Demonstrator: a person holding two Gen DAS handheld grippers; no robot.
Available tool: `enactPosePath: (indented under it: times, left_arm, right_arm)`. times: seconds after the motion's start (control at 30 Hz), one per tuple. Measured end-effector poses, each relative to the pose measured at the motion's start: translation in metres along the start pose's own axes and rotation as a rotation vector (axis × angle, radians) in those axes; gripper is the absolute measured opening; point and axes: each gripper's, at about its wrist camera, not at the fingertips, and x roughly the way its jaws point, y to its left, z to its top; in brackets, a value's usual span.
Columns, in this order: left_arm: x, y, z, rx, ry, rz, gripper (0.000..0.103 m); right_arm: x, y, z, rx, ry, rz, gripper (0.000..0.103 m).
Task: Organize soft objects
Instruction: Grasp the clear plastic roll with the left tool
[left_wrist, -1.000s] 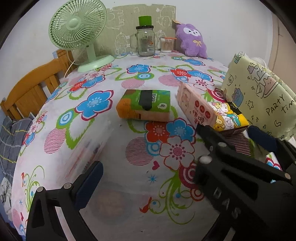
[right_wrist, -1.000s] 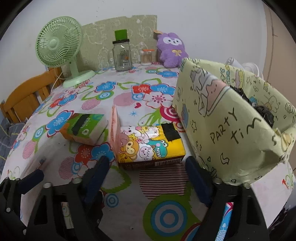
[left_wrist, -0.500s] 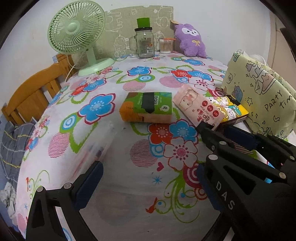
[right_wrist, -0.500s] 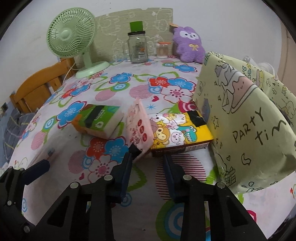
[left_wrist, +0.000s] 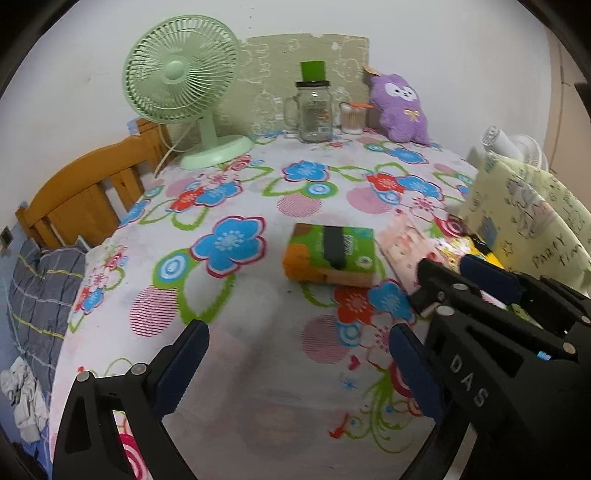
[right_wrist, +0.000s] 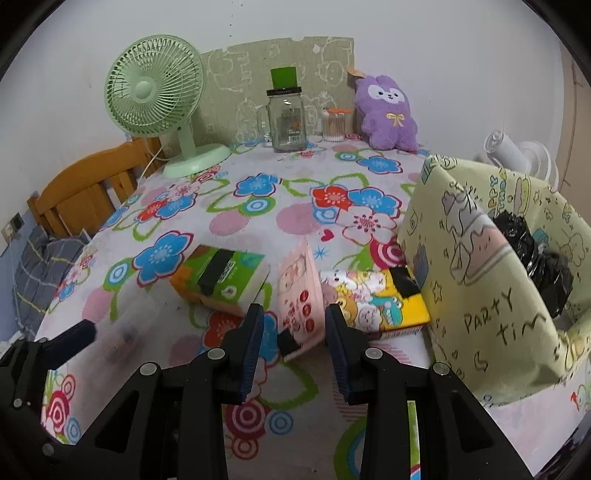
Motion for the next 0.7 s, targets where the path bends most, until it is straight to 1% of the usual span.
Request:
enactPosePath:
  times: [0.07,0.13,0.27,0.37,0.43,0.47,0.5,0.53,0.57,0.6,0.63,0.7]
  left_arm:
    - [0.001,0.002,0.002,-0.011,-0.004,0.026,0.098]
    - [0.003,0.006,0.004,-0.023,-0.011,0.03,0.098]
    - [0.015,0.019,0.005,-0.051,0.014,0.062,0.098]
    - [0.023,0.029,0.003,-0.079,0.037,0.058,0.098]
    - [0.028,0.03,0.001,-0.077,0.049,0.046,0.095]
    - [0.03,0.03,0.0,-0.074,0.059,0.042,0.093]
    - [0.034,0.031,-0.003,-0.077,0.079,0.033,0.086]
    - [0.038,0.032,-0.004,-0.083,0.098,0.022,0.081]
    - [0.038,0.034,-0.006,-0.104,0.093,0.001,0.079]
    - [0.038,0.036,-0.006,-0.13,0.099,-0.015,0.076]
    - [0.036,0.036,-0.006,-0.135,0.093,-0.007,0.071]
    - [0.034,0.036,-0.007,-0.133,0.084,-0.009,0.065]
  right_arm:
    - [0.004,-0.001,0.003,0.011,0.005,-0.007,0.038]
    - [0.009,-0.002,0.006,0.018,0.011,-0.01,0.038]
    - [0.018,0.0,0.008,0.009,0.034,-0.017,0.038]
    - [0.023,0.002,0.008,0.0,0.04,-0.022,0.038]
    - [0.025,0.006,0.007,-0.012,0.042,-0.027,0.038]
    - [0.026,0.007,0.008,-0.016,0.043,-0.029,0.038]
    - [0.027,0.008,0.008,-0.021,0.043,-0.03,0.037]
    - [0.027,0.01,0.007,-0.029,0.043,-0.034,0.033]
    - [0.028,0.011,0.007,-0.035,0.044,-0.035,0.028]
    - [0.029,0.013,0.006,-0.043,0.051,-0.03,0.026]
    - [0.03,0.015,0.005,-0.051,0.059,-0.022,0.024]
    - [0.033,0.017,0.003,-0.045,0.076,-0.012,0.024]
